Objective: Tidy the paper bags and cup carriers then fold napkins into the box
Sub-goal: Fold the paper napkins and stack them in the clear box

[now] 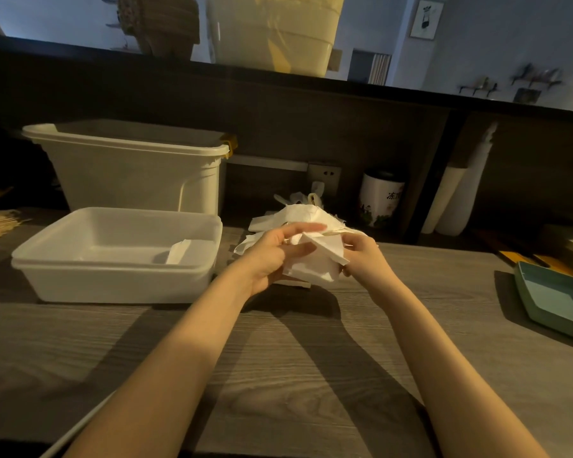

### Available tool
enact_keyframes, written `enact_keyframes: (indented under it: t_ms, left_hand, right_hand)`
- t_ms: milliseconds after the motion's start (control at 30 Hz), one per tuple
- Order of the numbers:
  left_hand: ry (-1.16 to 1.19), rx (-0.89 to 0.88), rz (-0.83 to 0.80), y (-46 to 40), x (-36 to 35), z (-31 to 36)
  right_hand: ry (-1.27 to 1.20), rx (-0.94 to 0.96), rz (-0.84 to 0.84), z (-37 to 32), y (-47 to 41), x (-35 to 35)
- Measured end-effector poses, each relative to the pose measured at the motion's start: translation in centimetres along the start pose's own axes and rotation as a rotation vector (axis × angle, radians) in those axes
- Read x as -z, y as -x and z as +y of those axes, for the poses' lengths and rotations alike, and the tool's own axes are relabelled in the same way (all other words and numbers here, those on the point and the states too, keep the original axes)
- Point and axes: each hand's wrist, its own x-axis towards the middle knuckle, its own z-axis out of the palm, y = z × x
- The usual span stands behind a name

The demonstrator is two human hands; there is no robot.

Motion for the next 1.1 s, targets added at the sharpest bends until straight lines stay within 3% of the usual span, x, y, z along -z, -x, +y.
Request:
enact_keyframes:
  t_ms: [200, 433, 600, 700, 833, 900, 1100]
  left_hand:
    - [0.065, 0.084, 0.242, -0.6, -0.4, -0.4]
    - [0.444, 0.257, 0.205, -0.3, 0.3, -0.3]
    - [0.512, 0.280, 0.209, -0.1, 0.3, -0.1]
    - [0.440, 0.227, 0.233, -0.2, 0.1, 0.0]
    - [0.250, 0.085, 0.404, -0.7, -0.2, -0.2]
    - [0.141, 0.031, 0.449, -0.9, -0.3, -0.2]
    - [-0.130, -0.092, 0.412, -0.8, -1.0, -0.4]
  right_hand:
    - [-0.032, -0.022, 0.019, -0.1, -0.2, -0.1]
    - [-0.012, 0.094, 0.043, -1.0, 0.2, -0.6]
    - [-0.005, 0.107, -0.027, -1.4, 0.5, -0.7]
    - [0.003, 0.085, -0.139, -1.6, 0.8, -0.4]
    - [-0.081, 0.012, -0.274, -1.6, 0.5, 0.4]
    - [-0.177, -0.040, -0.234, -1.5, 0.3, 0.6]
    - [-0.081, 0.059, -0.006, -1.5, 0.5, -0.1]
